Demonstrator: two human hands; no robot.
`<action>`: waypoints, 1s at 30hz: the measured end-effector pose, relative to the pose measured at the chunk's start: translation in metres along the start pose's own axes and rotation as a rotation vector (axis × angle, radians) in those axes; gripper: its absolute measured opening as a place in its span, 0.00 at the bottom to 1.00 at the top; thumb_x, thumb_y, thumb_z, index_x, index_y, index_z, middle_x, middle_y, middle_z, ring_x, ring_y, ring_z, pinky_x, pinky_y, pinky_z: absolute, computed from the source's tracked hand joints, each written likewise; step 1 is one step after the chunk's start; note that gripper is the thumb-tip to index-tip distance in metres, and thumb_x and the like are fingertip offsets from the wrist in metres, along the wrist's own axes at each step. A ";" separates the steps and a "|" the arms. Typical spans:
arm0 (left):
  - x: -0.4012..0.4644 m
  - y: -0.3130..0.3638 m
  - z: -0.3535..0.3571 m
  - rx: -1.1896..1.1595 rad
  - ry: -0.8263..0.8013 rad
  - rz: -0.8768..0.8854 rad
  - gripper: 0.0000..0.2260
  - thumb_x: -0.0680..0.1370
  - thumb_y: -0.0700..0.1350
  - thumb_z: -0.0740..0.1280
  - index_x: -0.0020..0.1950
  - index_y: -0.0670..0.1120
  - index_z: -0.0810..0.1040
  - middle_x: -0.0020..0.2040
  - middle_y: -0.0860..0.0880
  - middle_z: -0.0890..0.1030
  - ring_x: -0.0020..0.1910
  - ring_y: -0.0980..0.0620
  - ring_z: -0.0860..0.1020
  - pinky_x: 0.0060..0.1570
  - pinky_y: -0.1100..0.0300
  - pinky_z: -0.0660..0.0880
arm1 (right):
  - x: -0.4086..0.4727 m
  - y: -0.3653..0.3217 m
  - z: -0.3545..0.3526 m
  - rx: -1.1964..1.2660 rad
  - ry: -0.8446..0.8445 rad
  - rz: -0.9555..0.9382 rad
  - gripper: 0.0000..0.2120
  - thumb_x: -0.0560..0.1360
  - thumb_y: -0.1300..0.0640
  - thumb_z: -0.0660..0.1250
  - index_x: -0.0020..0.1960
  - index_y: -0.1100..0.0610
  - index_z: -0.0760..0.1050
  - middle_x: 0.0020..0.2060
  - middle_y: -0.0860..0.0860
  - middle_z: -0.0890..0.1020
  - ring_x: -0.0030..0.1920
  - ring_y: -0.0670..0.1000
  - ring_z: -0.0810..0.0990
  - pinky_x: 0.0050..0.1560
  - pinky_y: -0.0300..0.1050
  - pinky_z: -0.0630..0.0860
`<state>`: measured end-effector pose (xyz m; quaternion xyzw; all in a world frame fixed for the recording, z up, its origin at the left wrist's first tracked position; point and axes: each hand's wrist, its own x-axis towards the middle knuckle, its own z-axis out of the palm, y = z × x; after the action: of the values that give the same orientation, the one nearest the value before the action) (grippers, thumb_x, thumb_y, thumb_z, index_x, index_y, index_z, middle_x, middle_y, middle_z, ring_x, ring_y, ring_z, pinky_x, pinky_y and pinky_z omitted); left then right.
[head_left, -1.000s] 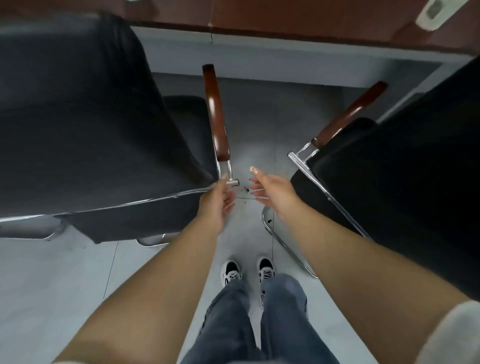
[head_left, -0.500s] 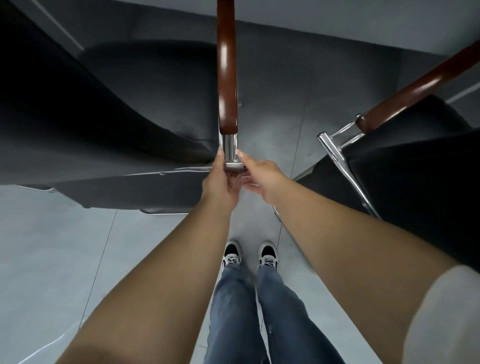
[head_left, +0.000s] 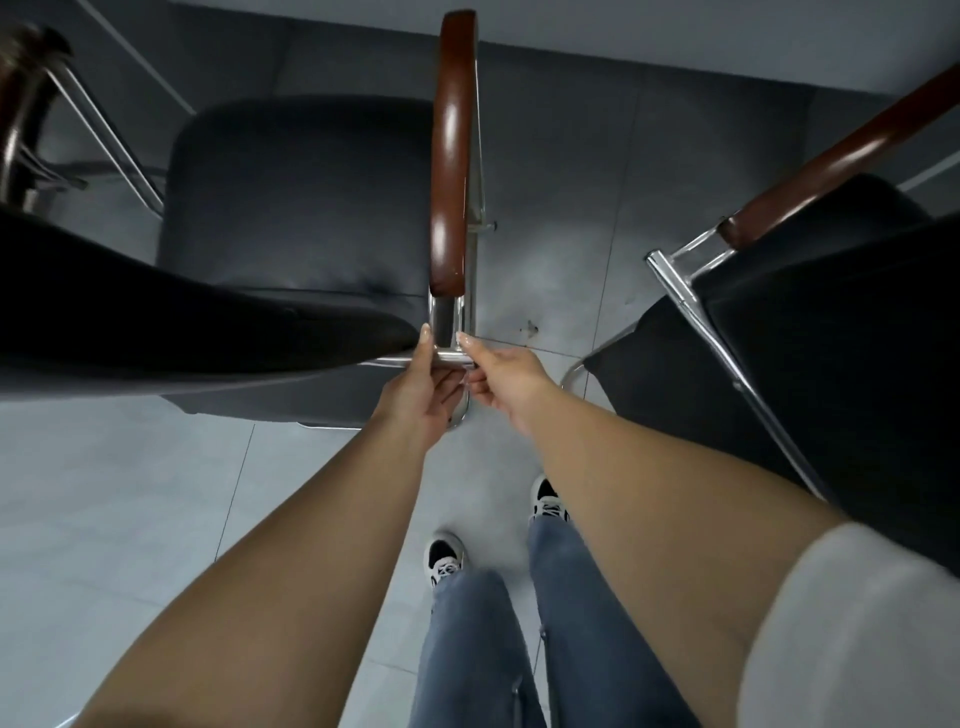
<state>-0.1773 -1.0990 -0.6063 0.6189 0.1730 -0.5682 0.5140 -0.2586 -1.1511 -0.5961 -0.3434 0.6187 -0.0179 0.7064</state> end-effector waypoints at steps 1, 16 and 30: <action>-0.003 0.000 -0.004 0.007 0.003 -0.003 0.18 0.77 0.56 0.62 0.50 0.41 0.76 0.48 0.43 0.80 0.44 0.52 0.80 0.56 0.58 0.73 | -0.003 0.003 0.005 0.003 0.010 -0.003 0.16 0.73 0.46 0.69 0.35 0.57 0.72 0.29 0.51 0.75 0.31 0.48 0.74 0.52 0.44 0.76; -0.044 -0.009 -0.088 0.066 -0.069 0.016 0.14 0.79 0.52 0.61 0.50 0.41 0.75 0.53 0.42 0.80 0.45 0.52 0.81 0.44 0.61 0.76 | -0.052 0.068 0.071 0.304 0.034 -0.076 0.08 0.75 0.54 0.67 0.41 0.57 0.73 0.31 0.50 0.77 0.24 0.40 0.75 0.36 0.34 0.73; -0.031 -0.056 -0.080 0.075 -0.120 -0.012 0.14 0.79 0.51 0.61 0.47 0.41 0.76 0.44 0.44 0.82 0.41 0.52 0.82 0.53 0.58 0.75 | -0.064 0.103 0.035 0.430 0.160 -0.006 0.11 0.76 0.58 0.66 0.35 0.59 0.73 0.32 0.54 0.77 0.32 0.48 0.75 0.47 0.40 0.77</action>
<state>-0.1884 -0.9978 -0.6175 0.6014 0.1244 -0.6134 0.4966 -0.2830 -1.0277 -0.5932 -0.1846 0.6537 -0.1787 0.7119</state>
